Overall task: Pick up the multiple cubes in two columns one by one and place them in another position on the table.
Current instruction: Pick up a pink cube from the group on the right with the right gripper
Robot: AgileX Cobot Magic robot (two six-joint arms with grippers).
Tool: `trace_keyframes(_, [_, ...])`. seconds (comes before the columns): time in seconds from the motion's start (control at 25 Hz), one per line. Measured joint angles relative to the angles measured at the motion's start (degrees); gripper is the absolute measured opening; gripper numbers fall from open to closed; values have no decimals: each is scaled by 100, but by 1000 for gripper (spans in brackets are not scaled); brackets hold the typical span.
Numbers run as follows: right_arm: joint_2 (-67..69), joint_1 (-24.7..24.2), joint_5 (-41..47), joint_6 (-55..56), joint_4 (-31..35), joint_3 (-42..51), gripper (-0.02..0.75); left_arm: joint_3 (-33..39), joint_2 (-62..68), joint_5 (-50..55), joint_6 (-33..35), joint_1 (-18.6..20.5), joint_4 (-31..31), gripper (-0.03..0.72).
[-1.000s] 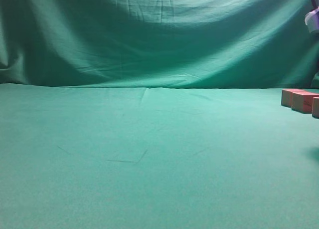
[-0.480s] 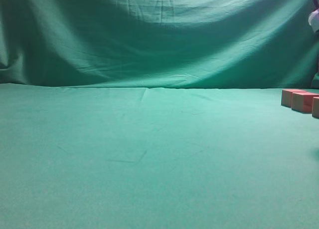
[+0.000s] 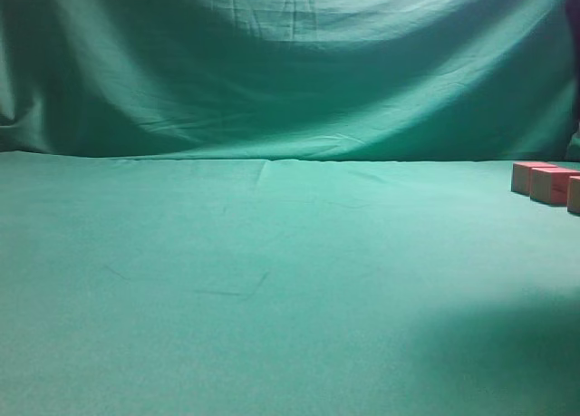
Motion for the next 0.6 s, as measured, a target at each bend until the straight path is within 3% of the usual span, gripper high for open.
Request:
trace_keyframes(0.12, [0,70,223,-663,699,-276,266,0,0,0,0,0,0,0])
trace_keyframes(0.24, [0,415,262,-1183,880,-578,266,0,0,0,0,0,0,0])
trace_keyframes(0.44, [41,1105,9,-1522,780,-1214,266,0,0,0,0,0,0,0])
trace_keyframes(0.6, [525,1325,192,-1394,345,-2116,266,0,0,0,0,0,0,0])
